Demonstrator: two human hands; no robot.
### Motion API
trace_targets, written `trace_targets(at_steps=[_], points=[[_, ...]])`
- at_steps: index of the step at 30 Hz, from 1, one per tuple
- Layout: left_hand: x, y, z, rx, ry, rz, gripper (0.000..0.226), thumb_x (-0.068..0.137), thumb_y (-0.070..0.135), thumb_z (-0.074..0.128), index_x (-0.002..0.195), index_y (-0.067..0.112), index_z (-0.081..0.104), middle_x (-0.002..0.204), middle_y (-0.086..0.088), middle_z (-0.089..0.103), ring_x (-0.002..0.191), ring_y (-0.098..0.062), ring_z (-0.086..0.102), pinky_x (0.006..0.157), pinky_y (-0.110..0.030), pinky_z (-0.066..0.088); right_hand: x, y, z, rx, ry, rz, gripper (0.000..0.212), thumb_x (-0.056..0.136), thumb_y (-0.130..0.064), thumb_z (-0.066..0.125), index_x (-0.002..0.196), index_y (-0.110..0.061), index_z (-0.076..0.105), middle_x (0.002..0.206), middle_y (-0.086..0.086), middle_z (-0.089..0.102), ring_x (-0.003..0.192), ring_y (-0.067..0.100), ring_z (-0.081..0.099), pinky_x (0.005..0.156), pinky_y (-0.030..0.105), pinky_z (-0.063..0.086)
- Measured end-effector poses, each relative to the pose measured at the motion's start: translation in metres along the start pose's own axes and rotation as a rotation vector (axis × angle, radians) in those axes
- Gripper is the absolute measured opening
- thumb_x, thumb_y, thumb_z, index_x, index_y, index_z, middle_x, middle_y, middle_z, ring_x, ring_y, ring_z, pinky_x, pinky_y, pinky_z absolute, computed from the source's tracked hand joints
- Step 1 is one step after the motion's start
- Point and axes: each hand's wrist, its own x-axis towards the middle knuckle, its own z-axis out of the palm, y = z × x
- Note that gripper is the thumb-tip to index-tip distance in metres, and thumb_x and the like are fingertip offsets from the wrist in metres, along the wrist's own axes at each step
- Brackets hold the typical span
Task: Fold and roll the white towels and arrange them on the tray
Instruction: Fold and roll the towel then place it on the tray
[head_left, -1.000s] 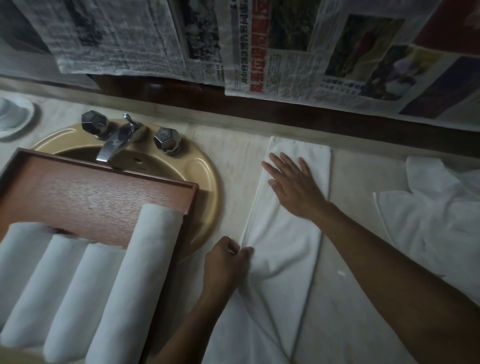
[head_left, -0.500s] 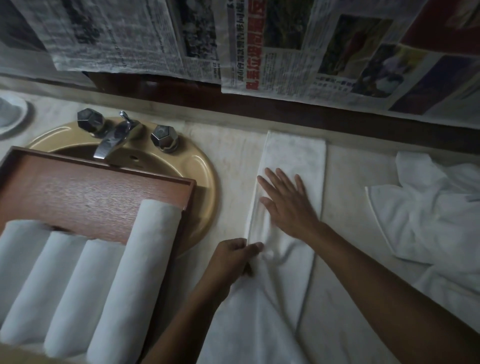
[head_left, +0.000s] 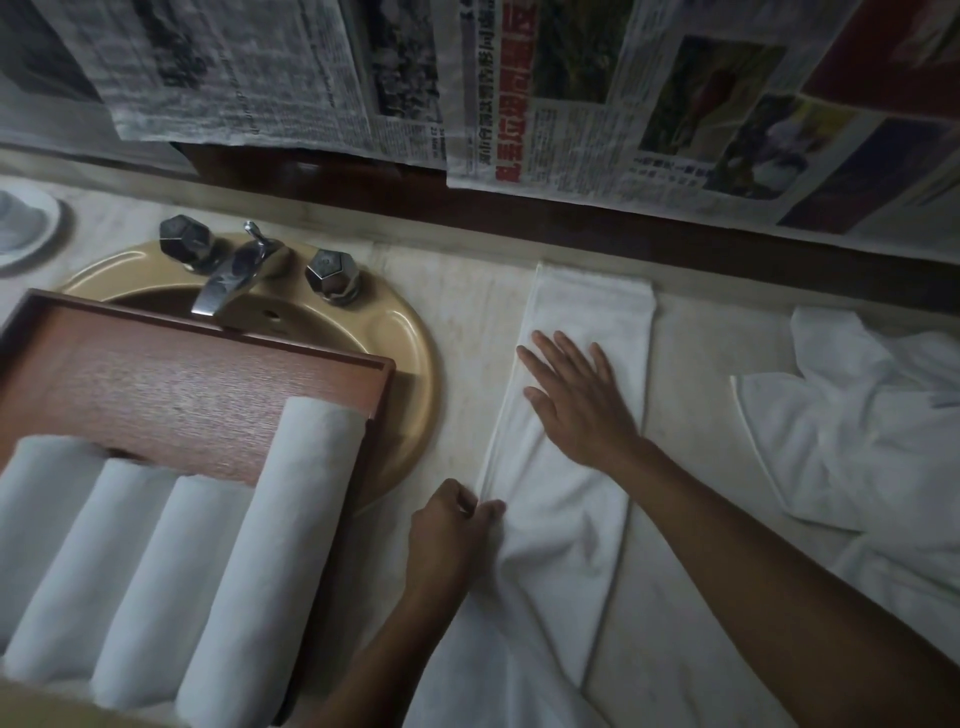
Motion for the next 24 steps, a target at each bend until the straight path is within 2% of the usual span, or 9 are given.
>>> trace_targets(at_steps=[3,6,11,14,16,17,18,21,24], points=[[0.001,0.002,0.001,0.010,0.007,0.004,0.031,0.085,0.041,0.077,0.080,0.016,0.061,0.073,0.002,0.066,0.070,-0.013,0.061,0.055,-0.028,0.038,0.003,-0.002,-0.001,-0.006,-0.017,0.034,0.056,0.108,-0.050,0.027,0.161,-0.032,0.028,0.171,-0.003,0.018,0.159,0.023,0.011,0.123,0.061,0.015],[0.001,0.003,0.000,0.024,0.008,0.017,0.030,0.086,0.042,0.077,0.080,0.016,0.061,0.074,0.003,0.065,0.071,-0.012,0.060,0.056,-0.029,0.039,-0.011,-0.018,-0.003,0.037,0.050,0.081,0.056,0.105,-0.046,0.042,0.158,-0.029,0.037,0.169,0.006,0.024,0.157,0.032,0.017,0.122,0.064,0.015],[-0.013,0.005,0.001,0.018,0.005,0.075,0.022,0.092,0.038,0.071,0.098,0.020,0.060,0.084,0.006,0.066,0.075,-0.011,0.063,0.064,-0.028,0.048,-0.055,-0.037,0.010,0.057,0.040,0.074,0.053,0.106,-0.045,0.035,0.157,-0.034,0.037,0.169,-0.003,0.025,0.157,0.021,0.019,0.123,0.058,0.017],[-0.024,0.008,-0.004,-0.380,-0.253,-0.149,0.035,0.087,0.032,0.076,0.113,0.015,0.060,0.103,-0.012,0.071,0.091,-0.030,0.071,0.079,-0.043,0.060,-0.040,-0.030,0.007,0.043,0.035,0.107,0.053,0.105,-0.044,0.036,0.157,-0.035,0.036,0.169,-0.004,0.025,0.157,0.020,0.019,0.124,0.056,0.016],[-0.032,0.007,-0.013,-0.663,-0.502,-0.281,0.029,0.093,0.023,0.072,0.116,0.005,0.067,0.108,-0.020,0.075,0.100,-0.040,0.072,0.094,-0.055,0.058,-0.030,-0.025,0.005,0.041,0.017,0.108,0.053,0.105,-0.044,0.035,0.157,-0.037,0.036,0.169,-0.006,0.024,0.157,0.019,0.018,0.124,0.055,0.016],[-0.036,0.004,-0.018,-0.663,-0.546,-0.262,0.022,0.097,0.020,0.069,0.113,0.005,0.070,0.106,-0.019,0.076,0.100,-0.039,0.073,0.096,-0.056,0.057,-0.027,-0.023,0.005,0.040,0.007,0.106,0.053,0.104,-0.045,0.034,0.157,-0.037,0.036,0.169,-0.007,0.024,0.157,0.018,0.018,0.124,0.054,0.015],[-0.037,-0.002,-0.020,-0.599,-0.523,-0.224,0.018,0.099,0.023,0.066,0.109,0.008,0.072,0.102,-0.016,0.077,0.096,-0.036,0.074,0.094,-0.054,0.058,-0.024,-0.020,0.005,0.035,0.001,0.103,0.053,0.105,-0.045,0.033,0.157,-0.037,0.035,0.169,-0.007,0.024,0.157,0.018,0.018,0.125,0.054,0.015],[-0.035,-0.027,-0.020,-0.104,-0.228,-0.046,0.019,0.097,0.042,0.066,0.093,0.023,0.065,0.090,-0.001,0.073,0.082,-0.020,0.071,0.077,-0.042,0.061,-0.019,-0.015,0.003,0.015,-0.007,0.093,0.052,0.106,-0.046,0.030,0.158,-0.037,0.033,0.170,-0.007,0.022,0.157,0.019,0.018,0.124,0.054,0.016],[-0.033,-0.040,-0.021,0.013,-0.108,0.008,0.024,0.094,0.043,0.069,0.089,0.022,0.059,0.084,0.005,0.067,0.077,-0.010,0.063,0.066,-0.029,0.050,-0.016,-0.014,0.002,0.019,-0.007,0.101,0.053,0.107,-0.047,0.027,0.159,-0.038,0.031,0.170,-0.008,0.020,0.158,0.017,0.015,0.125,0.053,0.014]])
